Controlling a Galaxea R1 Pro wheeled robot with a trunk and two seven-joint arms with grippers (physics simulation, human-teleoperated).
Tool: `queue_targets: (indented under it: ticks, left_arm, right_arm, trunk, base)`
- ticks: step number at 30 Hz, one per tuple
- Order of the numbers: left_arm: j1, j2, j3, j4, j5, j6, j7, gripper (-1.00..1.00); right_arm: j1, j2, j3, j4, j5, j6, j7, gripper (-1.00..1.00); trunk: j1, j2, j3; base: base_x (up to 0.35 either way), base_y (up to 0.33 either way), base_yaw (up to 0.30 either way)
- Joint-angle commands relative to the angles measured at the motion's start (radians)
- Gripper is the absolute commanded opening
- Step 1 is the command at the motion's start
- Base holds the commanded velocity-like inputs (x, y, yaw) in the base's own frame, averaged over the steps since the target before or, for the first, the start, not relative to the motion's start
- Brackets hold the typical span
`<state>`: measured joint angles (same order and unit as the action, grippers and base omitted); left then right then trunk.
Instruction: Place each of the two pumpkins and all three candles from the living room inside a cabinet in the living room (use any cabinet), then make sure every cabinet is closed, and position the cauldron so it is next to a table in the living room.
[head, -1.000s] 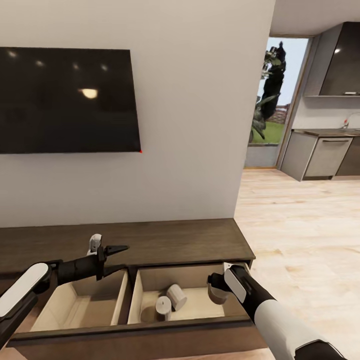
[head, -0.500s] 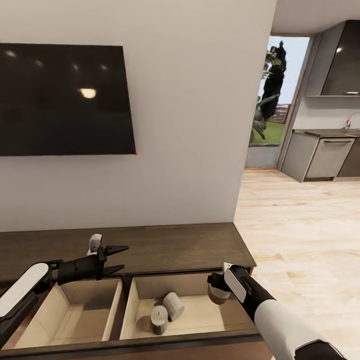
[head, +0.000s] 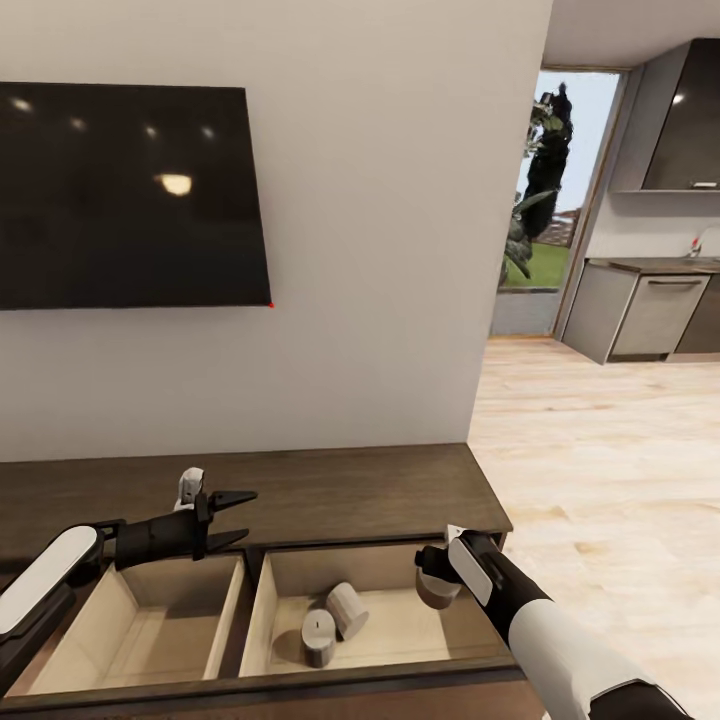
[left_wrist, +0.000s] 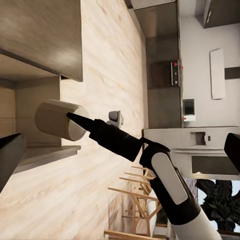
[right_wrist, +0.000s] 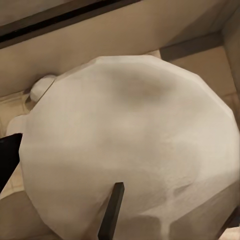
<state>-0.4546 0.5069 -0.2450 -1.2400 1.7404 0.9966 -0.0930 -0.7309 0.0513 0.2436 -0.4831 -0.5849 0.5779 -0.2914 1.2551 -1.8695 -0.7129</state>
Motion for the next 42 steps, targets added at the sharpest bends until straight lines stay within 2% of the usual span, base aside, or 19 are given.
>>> queue_targets:
  ticks: [1, 8, 12, 19, 26, 33, 42]
  left_arm:
    - [-0.001, 0.001, -0.002, 0.001, -0.007, 0.0, -0.01, 1.0]
    - [-0.001, 0.001, -0.002, 0.001, -0.007, 0.0, -0.01, 1.0]
    - [-0.001, 0.001, -0.002, 0.001, -0.007, 0.0, -0.01, 1.0]
    - [-0.001, 0.001, -0.002, -0.001, -0.006, 0.001, -0.01, 1.0]
    - [0.002, 0.001, -0.004, -0.048, -0.002, 0.003, -0.01, 1.0]
    - [0.035, 0.002, -0.003, -0.121, 0.036, 0.005, -0.011, 1.0]
    - [0.047, 0.002, -0.002, -0.145, 0.044, 0.005, -0.011, 1.0]
  right_arm:
    - [-0.001, -0.001, 0.006, -0.002, -0.01, 0.002, -0.009, -1.0]
    - [-0.001, -0.001, 0.008, -0.002, -0.01, 0.001, -0.008, -1.0]
    - [-0.001, -0.001, 0.027, -0.002, -0.01, 0.0, -0.008, -1.0]
    - [-0.001, -0.001, 0.032, -0.003, -0.011, 0.0, -0.007, -1.0]
    - [-0.001, -0.001, 0.035, -0.014, -0.012, 0.003, -0.005, -1.0]
    - [-0.001, -0.001, 0.036, -0.02, -0.012, 0.003, 0.003, -1.0]
    - [-0.002, -0.001, 0.051, -0.02, -0.012, 0.002, 0.005, -1.0]
  trunk:
    - [0.004, -0.008, -0.004]
    - [0.031, -0.057, -0.026]
    - [0.046, -0.085, -0.039]
    - [0.073, -0.134, -0.061]
    - [0.1, -0.183, -0.083]
    - [0.126, -0.232, -0.104]
    - [0.161, -0.295, -0.133]
  base:
    - [0.0, 0.0, 0.0]
    - [0.0, 0.0, 0.0]
    - [0.0, 0.0, 0.0]
    - [0.0, 0.0, 0.0]
    - [0.0, 0.0, 0.0]
    - [0.0, 0.0, 0.0]
    - [0.0, 0.0, 0.0]
